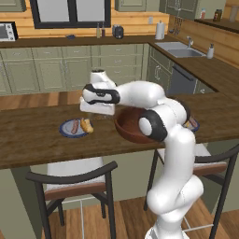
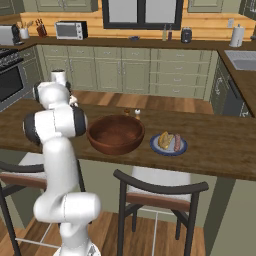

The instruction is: Place one bun and one sausage from the bowl on each plate.

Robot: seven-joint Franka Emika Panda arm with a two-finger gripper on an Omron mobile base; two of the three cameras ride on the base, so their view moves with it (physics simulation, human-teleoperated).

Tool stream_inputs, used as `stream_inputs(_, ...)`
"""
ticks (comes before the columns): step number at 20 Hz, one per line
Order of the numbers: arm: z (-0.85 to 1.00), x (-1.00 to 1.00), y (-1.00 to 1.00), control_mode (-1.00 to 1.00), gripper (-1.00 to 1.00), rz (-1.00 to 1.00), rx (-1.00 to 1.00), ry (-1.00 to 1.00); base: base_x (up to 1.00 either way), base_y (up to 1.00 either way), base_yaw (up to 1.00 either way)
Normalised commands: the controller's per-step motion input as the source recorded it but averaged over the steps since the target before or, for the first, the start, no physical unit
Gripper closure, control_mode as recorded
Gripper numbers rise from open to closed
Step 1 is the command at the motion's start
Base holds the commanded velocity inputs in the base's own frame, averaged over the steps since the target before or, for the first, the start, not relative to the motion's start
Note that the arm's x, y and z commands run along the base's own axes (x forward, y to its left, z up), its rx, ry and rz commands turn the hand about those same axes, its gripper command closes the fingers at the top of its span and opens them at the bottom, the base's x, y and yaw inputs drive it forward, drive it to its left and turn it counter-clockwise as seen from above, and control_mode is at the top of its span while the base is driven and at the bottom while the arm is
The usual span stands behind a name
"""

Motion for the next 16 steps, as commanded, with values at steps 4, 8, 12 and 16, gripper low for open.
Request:
stream_inputs(4,0.63,-0.64,-0.89,-1.0,-1.0,0.0,0.0,0.0,0.0,0.0,0.0)
stream_inputs(8,0.58,-0.83,-0.7,-1.0,-1.0,0.01,0.0,0.0,0.0,0.0,0.0)
stream_inputs(12,0.49,-0.74,-0.89,-1.0,-1.0,0.07,0.0,-0.02,0.0,0.0,0.0)
stream_inputs(16,0.48,-0.69,-0.93,-1.0,-1.0,0.12,0.0,0.0,0.0,0.0,0.0)
